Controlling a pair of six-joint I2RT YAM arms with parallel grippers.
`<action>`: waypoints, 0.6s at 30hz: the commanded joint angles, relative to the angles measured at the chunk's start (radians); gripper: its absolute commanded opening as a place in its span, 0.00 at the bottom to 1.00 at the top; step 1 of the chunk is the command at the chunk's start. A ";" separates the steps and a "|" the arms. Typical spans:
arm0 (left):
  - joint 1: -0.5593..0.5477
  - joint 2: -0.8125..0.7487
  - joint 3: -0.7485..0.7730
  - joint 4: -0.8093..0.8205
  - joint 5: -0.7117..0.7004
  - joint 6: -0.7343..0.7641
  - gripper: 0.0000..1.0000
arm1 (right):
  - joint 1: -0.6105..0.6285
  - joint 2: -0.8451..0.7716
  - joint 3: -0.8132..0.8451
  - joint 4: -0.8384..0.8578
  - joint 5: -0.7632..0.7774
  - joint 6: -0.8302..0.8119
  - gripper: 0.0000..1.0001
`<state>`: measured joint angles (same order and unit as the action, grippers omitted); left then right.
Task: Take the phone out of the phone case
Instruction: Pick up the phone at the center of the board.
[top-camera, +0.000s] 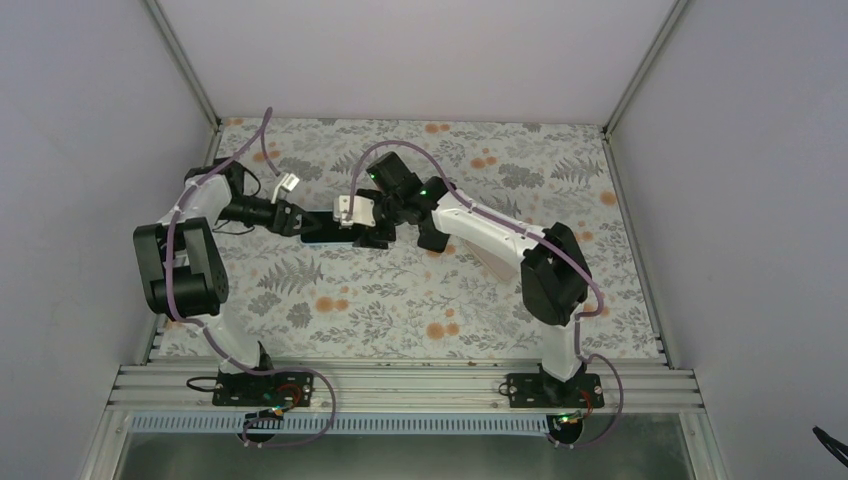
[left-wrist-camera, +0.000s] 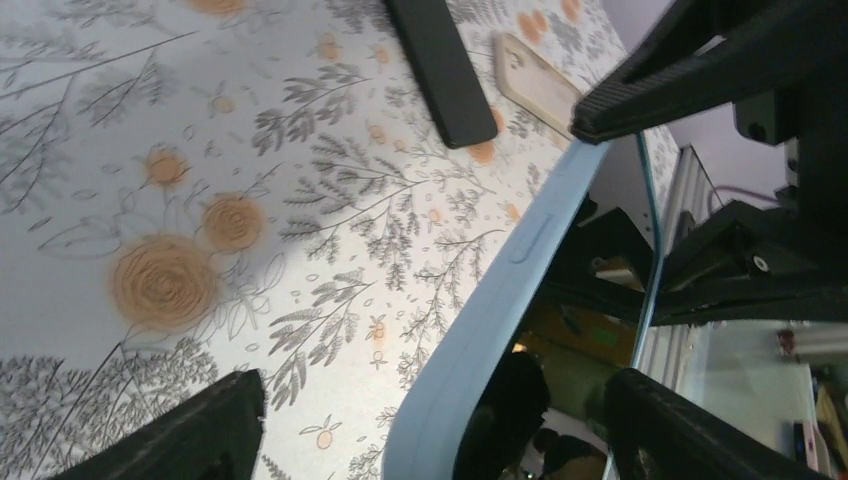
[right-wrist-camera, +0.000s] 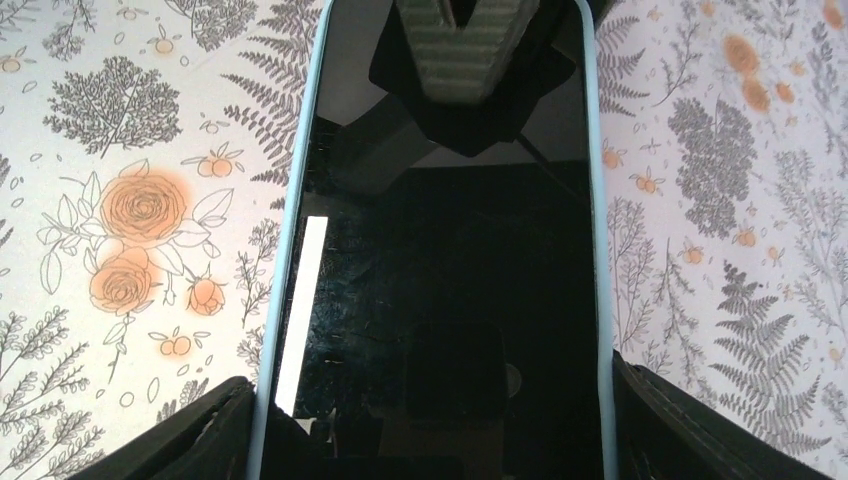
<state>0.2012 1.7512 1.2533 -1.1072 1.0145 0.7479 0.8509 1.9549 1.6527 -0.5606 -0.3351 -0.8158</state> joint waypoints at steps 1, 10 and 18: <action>-0.008 0.032 0.040 -0.054 0.082 0.044 0.79 | 0.010 -0.013 0.058 0.047 -0.024 0.021 0.62; -0.009 0.066 0.069 -0.245 0.185 0.234 0.32 | 0.008 0.018 0.094 0.038 -0.008 0.011 0.62; -0.034 0.063 0.067 -0.250 0.183 0.249 0.21 | 0.009 0.059 0.148 0.011 -0.010 0.006 0.62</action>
<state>0.2020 1.8133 1.3045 -1.3426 1.1843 0.8997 0.8497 1.9907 1.7279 -0.6186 -0.3183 -0.8307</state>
